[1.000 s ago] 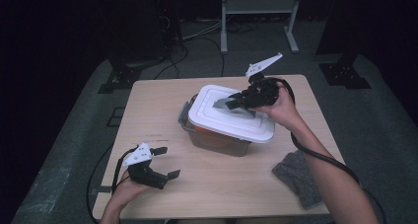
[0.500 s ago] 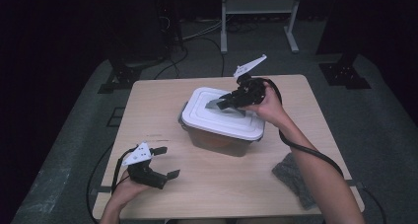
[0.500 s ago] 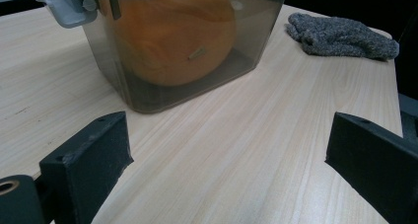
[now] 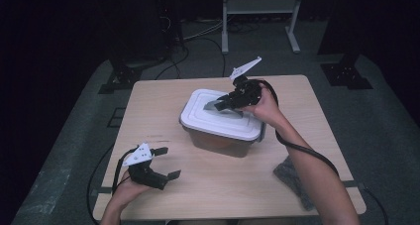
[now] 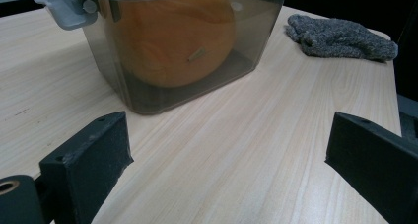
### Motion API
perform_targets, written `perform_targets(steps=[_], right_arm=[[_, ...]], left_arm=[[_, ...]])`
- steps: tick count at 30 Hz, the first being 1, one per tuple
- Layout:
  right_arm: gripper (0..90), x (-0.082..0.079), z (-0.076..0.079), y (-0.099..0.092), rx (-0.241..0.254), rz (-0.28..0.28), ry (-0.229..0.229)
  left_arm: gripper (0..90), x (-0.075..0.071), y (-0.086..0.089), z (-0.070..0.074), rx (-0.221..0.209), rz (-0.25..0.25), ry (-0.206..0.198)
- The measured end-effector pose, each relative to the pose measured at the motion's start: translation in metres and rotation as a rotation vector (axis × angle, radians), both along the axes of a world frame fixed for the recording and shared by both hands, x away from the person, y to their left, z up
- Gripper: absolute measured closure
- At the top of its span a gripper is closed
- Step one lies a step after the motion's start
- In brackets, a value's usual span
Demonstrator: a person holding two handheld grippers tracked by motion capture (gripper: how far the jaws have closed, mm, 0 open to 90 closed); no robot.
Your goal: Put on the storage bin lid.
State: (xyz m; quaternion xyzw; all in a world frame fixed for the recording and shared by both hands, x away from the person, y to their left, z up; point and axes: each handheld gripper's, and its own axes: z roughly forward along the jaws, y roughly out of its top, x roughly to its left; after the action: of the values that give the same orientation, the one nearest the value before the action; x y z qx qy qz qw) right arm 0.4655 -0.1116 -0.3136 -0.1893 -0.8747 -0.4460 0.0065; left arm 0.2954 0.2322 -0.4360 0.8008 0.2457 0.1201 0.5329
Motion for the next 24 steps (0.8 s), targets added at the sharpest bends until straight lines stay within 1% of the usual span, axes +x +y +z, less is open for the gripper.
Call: perform_targets(steps=[6,11,14,16,20,24], right_arm=[[65.7,0.003,-0.007,0.003,-0.019,-0.001,-0.008],[65.7,0.005,-0.012,0.005,-0.025,0.004,-0.002],[65.6,0.005,-0.013,0.006,-0.022,0.005,-0.004],[65.6,0.005,-0.014,0.006,-0.024,0.016,-0.016],[65.6,0.005,-0.017,0.006,-0.012,0.022,-0.004],[65.5,0.004,-0.018,0.004,-0.006,0.025,-0.002]], left_arm=[[2.6,0.0,0.0,0.0,0.0,0.001,0.001],[2.6,0.0,0.001,0.0,-0.002,0.002,0.002],[2.6,0.0,0.001,0.0,-0.004,0.004,0.003],[2.6,0.0,0.001,0.0,-0.002,0.005,0.005],[2.6,0.0,0.001,0.0,-0.005,0.006,0.005],[2.6,0.001,0.001,0.0,-0.008,0.008,0.006]])
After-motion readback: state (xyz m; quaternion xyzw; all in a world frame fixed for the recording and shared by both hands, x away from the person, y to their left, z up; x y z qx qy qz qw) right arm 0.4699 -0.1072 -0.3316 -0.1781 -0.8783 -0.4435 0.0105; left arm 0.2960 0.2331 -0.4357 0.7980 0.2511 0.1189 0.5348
